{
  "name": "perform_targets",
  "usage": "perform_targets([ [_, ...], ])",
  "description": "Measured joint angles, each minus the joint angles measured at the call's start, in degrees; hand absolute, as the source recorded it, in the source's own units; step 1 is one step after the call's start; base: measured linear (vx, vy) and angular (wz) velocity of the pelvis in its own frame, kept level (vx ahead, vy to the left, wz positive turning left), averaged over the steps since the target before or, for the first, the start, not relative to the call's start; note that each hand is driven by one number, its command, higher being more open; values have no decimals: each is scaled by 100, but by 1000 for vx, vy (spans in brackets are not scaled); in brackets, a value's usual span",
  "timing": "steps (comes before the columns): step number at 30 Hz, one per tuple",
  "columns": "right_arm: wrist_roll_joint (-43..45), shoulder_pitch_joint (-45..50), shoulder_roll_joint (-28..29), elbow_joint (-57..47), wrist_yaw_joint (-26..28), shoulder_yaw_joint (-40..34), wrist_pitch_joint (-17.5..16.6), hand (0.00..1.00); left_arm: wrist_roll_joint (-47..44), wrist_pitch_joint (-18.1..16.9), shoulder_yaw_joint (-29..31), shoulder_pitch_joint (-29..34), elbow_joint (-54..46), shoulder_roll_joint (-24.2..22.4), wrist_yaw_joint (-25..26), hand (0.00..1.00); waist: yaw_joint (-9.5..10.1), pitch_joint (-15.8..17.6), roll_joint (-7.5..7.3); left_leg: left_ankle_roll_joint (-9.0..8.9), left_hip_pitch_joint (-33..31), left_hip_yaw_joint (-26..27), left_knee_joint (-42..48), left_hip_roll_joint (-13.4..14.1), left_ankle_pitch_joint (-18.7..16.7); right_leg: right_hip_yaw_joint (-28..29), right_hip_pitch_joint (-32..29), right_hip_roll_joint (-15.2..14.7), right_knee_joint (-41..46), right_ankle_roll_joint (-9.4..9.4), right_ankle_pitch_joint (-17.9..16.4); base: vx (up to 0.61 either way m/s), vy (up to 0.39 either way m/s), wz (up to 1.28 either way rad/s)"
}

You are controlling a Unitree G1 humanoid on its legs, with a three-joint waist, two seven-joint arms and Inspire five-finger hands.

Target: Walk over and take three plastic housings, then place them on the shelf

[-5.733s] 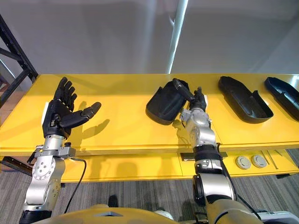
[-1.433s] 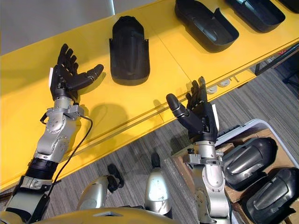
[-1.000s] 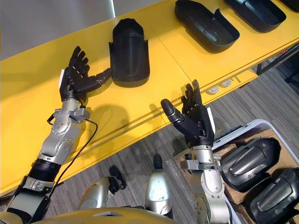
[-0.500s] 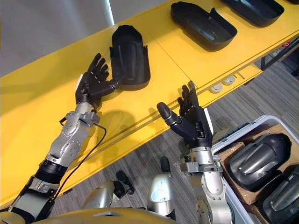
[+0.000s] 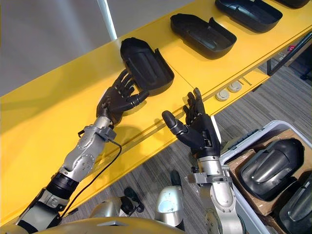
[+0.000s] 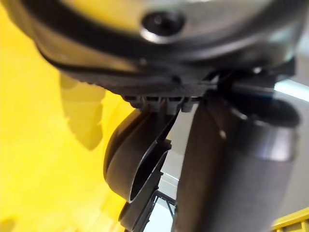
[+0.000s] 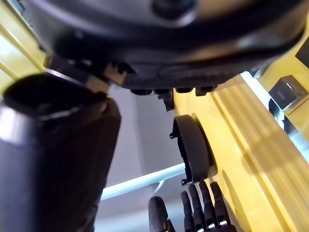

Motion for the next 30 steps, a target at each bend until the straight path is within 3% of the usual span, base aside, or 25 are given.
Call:
perform_targets([
  [8, -16, 174, -2, 0, 111, 55, -1, 100, 199, 63, -73, 179, 48, -169, 251, 100, -121, -147, 6, -14, 163, -37, -190, -137, 38, -12, 104, -81, 41, 45, -100, -6, 9, 2],
  [14, -413, 156, -4, 1, 116, 35, -15, 100, 1728, 193, 19, 251, 53, -238, 1267, 100, -150, -189, -57, 16, 159, -200, -225, -136, 108, -144, 171, -70, 36, 20, -115, -7, -2, 8],
  [18, -439, -28, -10, 41, 111, -34, -183, 100, 2515, 150, 568, 672, -133, -228, 1656, 100, -131, -216, -180, -7, 46, -477, -268, -105, 227, -357, 198, -15, 34, -46, -150, -18, -39, 28],
  [24, -587, -485, 2, 321, -513, -244, -476, 100, 3055, -2, 920, 1602, -1097, -285, 2130, 100, 109, -213, -235, 27, -228, -910, 32, 64, 281, -760, 320, 122, 6, -136, -194, -5, -47, 32],
  [30, -922, -1149, 1, 519, -1033, -615, -478, 100, 3378, -341, 910, 1947, -1843, -317, 1837, 100, 373, -184, -279, -10, -423, -1204, 401, 203, 174, -992, 488, 236, -68, -257, -244, -22, -17, 22],
])
